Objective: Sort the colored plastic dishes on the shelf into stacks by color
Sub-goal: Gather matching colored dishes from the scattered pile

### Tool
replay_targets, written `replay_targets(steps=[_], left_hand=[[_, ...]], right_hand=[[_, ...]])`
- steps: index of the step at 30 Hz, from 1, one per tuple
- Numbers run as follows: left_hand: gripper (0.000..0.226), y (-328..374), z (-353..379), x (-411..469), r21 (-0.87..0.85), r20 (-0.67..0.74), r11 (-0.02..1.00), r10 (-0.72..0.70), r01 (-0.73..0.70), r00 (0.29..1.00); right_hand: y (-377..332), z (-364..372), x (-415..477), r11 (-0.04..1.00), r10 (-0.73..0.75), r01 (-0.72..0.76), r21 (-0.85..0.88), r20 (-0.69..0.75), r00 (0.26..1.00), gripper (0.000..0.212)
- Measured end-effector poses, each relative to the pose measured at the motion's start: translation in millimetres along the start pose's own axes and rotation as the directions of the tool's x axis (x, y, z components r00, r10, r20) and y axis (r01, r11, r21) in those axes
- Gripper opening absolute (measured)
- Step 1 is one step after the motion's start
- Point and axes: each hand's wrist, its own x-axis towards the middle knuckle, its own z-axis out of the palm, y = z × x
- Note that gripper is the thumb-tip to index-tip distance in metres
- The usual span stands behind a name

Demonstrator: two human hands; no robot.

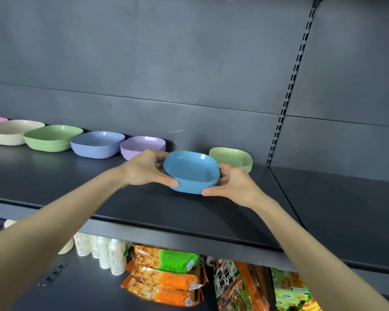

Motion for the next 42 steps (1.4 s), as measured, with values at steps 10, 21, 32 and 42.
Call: replay_targets(steps=[10, 21, 32, 42], left_hand=[[0.036, -30.3, -37.4, 49.9, 0.079, 0.086, 0.996, -0.037, 0.03, 0.996], [0.062, -43.5, -39.0, 86.9, 0.133, 0.181, 0.991, 0.005, -0.03, 0.983], [0.061, -50.5, -46.8, 107.5, 0.163, 0.211, 0.987, -0.022, -0.013, 0.977], [0.087, -57.2, -43.2, 116.6, 0.264, 0.146, 0.964, -0.054, 0.014, 0.988]], right_hand=[[8.3, 18.3, 51.7, 0.996, 0.078, -0.077, 0.037, -0.031, 0.997, 0.053], [18.0, 15.3, 67.5, 0.994, 0.11, -0.112, -0.017, -0.055, 0.992, 0.055], [21.0, 16.3, 84.3, 0.988, 0.136, -0.143, -0.06, -0.097, 0.986, 0.052], [20.5, 24.8, 82.7, 0.981, 0.137, -0.167, -0.102, -0.25, 0.959, 0.052]])
